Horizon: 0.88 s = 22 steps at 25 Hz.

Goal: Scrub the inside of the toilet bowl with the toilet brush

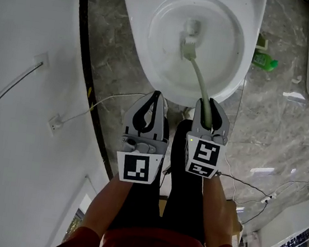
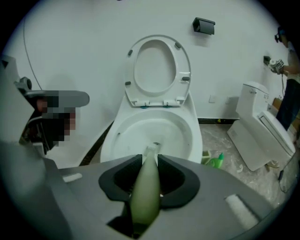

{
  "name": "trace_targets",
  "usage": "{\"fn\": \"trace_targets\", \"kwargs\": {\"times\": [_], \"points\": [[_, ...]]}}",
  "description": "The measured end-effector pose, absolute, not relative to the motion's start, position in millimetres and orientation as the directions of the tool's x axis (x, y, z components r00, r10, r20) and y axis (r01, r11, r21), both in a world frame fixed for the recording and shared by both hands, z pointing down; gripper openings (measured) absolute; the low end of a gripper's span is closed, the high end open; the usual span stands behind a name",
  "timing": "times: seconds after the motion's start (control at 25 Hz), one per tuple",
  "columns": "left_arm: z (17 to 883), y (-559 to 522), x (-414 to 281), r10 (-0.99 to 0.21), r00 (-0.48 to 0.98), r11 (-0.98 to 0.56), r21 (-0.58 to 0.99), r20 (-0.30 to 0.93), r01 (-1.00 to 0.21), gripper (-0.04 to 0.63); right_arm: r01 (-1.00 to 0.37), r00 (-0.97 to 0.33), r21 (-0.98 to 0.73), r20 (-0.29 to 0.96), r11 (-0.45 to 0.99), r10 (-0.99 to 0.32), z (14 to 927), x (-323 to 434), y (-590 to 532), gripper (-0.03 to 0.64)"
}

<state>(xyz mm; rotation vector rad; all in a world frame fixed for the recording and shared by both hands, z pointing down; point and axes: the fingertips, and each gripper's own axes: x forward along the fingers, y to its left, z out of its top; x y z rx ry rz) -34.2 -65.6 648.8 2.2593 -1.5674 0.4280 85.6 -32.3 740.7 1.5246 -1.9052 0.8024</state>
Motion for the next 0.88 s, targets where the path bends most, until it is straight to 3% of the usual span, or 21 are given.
{"fn": "trace_targets", "kwargs": {"times": [0.28,0.52,0.68,0.88], "points": [[650,-65,-30,-0.829,0.348,-0.324,0.131,0.439,-0.937,0.005,-0.991,-0.023,0.078,0.707,0.110,-0.707,702,163,-32,0.114],[655,-62,-33,-0.827,0.338,-0.308,0.142,0.450,-0.941,0.005,-0.967,-0.031,0.158,0.708,0.201,-0.705,723,142,-36,0.114],[656,-59,-38,-0.824,0.337,-0.309,0.137,0.455,-0.941,0.005,-0.970,-0.139,0.031,0.745,0.242,-0.652,753,95,-38,0.114],[656,-60,-53,-0.835,0.313,-0.285,0.130,0.453,-0.950,0.005,-0.963,-0.261,-0.143,0.694,0.227,-0.671,728,49,-53,0.114]]}}
